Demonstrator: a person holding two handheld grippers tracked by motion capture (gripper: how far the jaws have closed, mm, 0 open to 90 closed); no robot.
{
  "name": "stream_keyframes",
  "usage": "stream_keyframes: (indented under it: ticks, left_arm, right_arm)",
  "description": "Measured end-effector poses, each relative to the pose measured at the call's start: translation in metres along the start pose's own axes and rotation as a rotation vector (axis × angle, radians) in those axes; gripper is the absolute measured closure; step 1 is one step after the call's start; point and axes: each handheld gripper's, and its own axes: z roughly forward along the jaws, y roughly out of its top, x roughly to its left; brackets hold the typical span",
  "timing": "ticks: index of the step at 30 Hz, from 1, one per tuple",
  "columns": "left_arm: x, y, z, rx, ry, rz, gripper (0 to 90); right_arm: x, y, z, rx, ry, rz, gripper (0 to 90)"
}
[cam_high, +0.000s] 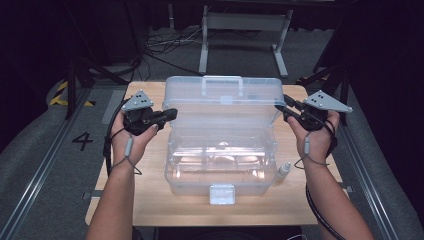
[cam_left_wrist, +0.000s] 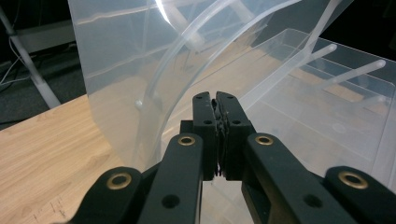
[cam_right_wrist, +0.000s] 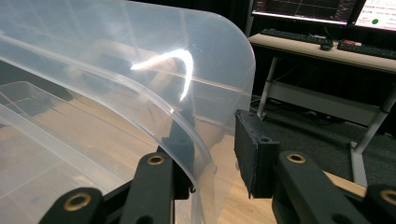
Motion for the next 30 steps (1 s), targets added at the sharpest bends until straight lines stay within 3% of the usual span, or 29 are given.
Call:
stream_keyframes:
  ticks: [30]
  left_arm:
    - [0.009,-0.018,-0.025,0.019,0.060,-0.044,87.0]
  right_arm:
    - [-0.014,0.004,0.014,-0.004,0.034,0.024,69.5]
